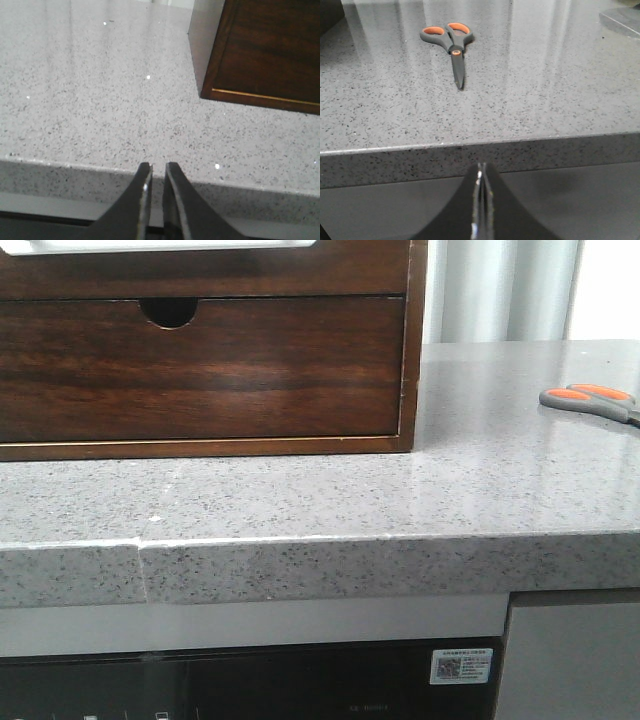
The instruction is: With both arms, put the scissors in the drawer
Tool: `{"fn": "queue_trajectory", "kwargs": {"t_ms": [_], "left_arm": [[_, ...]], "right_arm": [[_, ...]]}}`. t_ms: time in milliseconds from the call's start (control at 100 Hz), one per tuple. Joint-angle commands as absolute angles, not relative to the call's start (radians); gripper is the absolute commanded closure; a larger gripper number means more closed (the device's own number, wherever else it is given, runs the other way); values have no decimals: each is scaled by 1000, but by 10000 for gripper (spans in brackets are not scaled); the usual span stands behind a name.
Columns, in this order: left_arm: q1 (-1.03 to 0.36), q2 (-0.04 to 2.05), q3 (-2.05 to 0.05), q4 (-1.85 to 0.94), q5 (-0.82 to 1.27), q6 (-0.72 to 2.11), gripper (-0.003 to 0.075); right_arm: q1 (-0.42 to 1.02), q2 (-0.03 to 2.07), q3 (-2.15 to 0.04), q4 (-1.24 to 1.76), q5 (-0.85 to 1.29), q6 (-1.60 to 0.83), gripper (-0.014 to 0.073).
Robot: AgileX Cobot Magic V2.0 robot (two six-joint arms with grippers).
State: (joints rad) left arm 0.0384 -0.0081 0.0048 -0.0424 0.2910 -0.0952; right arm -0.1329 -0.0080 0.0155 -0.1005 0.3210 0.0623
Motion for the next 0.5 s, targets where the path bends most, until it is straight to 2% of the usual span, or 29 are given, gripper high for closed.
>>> {"fn": "queue_trajectory", "kwargs": {"t_ms": [0,170,490], "left_arm": [[40,-39,19,-47,192,-105,717],[40,-39,19,-7,187,-105,717],[40,-39,19,25,171,-105,717]], "right_arm": [[-136,-28,28,-125,260,51,699],[-136,-28,28,-115,183,51,699],[-136,-28,28,-115,175,51,699]]}}
